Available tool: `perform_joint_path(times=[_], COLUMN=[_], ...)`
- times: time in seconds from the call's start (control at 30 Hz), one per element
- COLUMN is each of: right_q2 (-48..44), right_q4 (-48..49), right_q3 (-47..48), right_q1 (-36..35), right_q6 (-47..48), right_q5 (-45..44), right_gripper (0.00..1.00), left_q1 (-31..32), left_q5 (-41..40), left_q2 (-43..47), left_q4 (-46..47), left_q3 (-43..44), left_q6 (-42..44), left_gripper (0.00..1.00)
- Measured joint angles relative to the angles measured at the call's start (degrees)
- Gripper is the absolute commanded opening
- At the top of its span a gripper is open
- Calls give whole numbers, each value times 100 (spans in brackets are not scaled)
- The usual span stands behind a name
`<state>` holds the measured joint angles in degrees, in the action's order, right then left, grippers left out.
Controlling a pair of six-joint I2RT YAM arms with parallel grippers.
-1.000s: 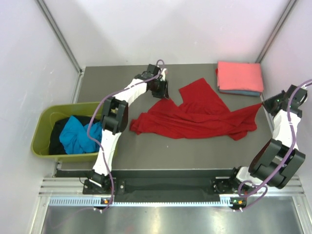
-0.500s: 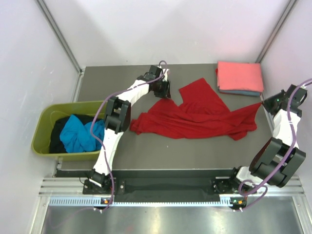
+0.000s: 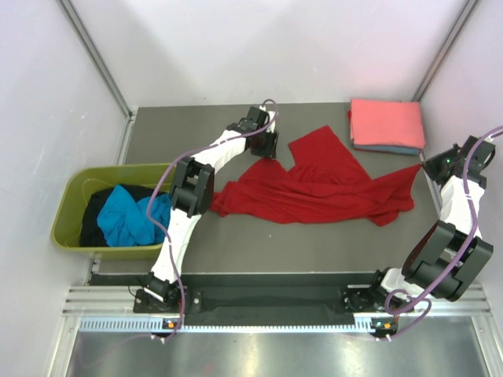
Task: Fold and stack the t-shirts
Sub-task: Flatten the tshirt out
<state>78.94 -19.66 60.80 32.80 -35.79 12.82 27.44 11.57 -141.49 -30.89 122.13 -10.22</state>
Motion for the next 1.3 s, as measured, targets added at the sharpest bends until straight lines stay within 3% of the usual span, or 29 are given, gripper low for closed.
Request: perform_joint_path(times=[0.63, 0.83, 0.87, 0.93, 1.3], right_q2=[48, 48, 48, 48, -26], right_q4=[26, 35, 35, 35, -463], right_q3=[0, 0, 0, 0, 411], right_q1=[0, 0, 0, 0, -426], right_q6=[7, 7, 7, 4, -46], right_q5=[48, 48, 50, 50, -63], right_gripper=[0, 0, 0, 0, 0], left_q1=[-46, -50, -52, -52, -59], left_q5=[-216, -103, -37, 120, 557], left_q2=[0, -7, -7, -7, 251], left_q4=[-13, -26, -26, -28, -562], left_q3=[0, -15, -31, -50, 118], left_q6=[98, 111, 107, 42, -789], left_gripper=[47, 27, 21, 0, 0])
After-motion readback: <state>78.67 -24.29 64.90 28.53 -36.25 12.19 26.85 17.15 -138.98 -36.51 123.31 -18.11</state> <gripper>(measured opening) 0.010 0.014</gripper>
